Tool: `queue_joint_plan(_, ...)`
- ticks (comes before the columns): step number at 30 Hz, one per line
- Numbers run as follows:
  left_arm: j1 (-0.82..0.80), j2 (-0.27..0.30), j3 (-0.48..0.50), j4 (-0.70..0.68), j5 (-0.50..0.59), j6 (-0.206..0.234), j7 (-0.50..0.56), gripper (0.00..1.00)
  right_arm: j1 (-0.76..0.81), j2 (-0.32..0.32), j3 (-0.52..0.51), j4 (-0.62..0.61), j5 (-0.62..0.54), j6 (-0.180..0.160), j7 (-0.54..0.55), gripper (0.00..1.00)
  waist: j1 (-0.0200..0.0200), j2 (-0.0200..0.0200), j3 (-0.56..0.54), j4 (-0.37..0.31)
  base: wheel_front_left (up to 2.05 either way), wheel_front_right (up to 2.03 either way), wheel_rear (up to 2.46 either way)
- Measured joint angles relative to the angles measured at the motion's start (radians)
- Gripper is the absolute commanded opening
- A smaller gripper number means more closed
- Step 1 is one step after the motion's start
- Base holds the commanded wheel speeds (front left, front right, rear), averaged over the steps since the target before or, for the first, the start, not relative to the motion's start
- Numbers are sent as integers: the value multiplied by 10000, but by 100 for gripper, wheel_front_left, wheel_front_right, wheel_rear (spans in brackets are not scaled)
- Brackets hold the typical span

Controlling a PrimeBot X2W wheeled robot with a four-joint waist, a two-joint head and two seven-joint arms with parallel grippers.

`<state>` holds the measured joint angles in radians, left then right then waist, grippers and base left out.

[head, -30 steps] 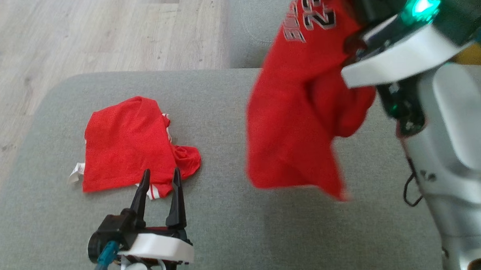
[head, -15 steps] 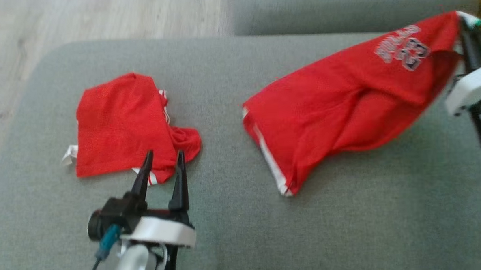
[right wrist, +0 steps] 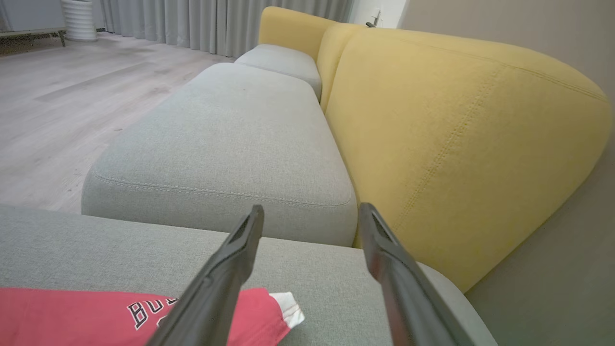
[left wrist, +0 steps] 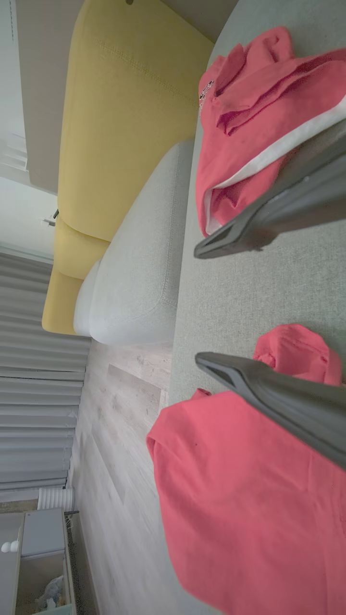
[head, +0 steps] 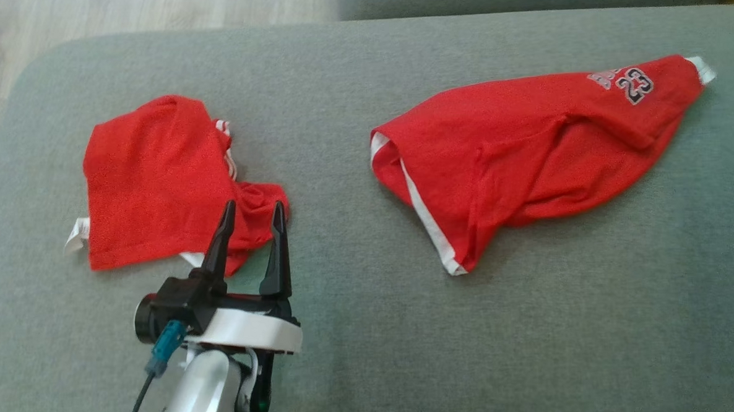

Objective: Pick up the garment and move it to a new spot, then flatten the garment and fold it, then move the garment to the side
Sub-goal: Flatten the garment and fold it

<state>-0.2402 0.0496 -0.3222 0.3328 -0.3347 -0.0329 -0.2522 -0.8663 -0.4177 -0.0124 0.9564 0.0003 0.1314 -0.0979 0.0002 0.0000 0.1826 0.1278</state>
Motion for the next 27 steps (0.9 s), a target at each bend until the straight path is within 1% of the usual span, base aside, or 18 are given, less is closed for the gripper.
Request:
queue_joint_plan(3, 0, -4, 50, 2, 0, 33, 0, 100, -10, 198, -320, 282, -221, 0, -314, 100, -1, 0, -128, -187, 0, 0, 0)
queue_joint_plan(5, 2, -10, 77, 0, 0, 33, 0, 100, -8, 360, -472, 268, -384, 0, -688, 100, -1, 0, -250, -314, 0, 0, 0)
queue_joint_plan(7, 8, -12, 155, -2, 0, 33, 0, 100, 7, 660, -631, 88, -443, 0, -1058, 100, -2, 0, -394, -445, 0, 0, 0)
queue_joint_plan(10, 20, -13, 265, -8, 0, 33, 0, 100, 190, 1254, -662, -573, -441, 0, -1367, 100, -2, 0, -647, -610, 0, 0, 0)
queue_joint_plan(13, 108, -13, 343, -21, -2, 35, 0, 100, 773, 1925, -656, -1588, -353, 0, -1505, 100, -3, 0, -922, -765, 0, 0, 0)
queue_joint_plan(16, 348, -13, 351, -13, -4, 35, 0, 100, 1750, 2556, -662, -2725, -146, 0, -1530, 100, -2, 0, -1218, -890, 0, 0, 0)
queue_joint_plan(20, 764, -12, 359, -4, -117, 86, 0, 100, 3693, 3417, -675, -4663, 290, 0, -1532, 100, -4, 0, -1663, -1000, 0, 0, 0)
queue_joint_plan(23, 1012, -12, 334, -8, -178, 151, 0, 100, 5347, 3567, -384, -5852, 516, 0, -1532, 100, -4, 0, -1887, -1043, 0, 0, 0)
queue_joint_plan(27, 1144, -12, 313, 0, -176, 151, 0, 100, 7118, 3603, 61, -6855, 1429, 0, -1532, 100, -3, 0, -1957, -989, 0, 0, 0)
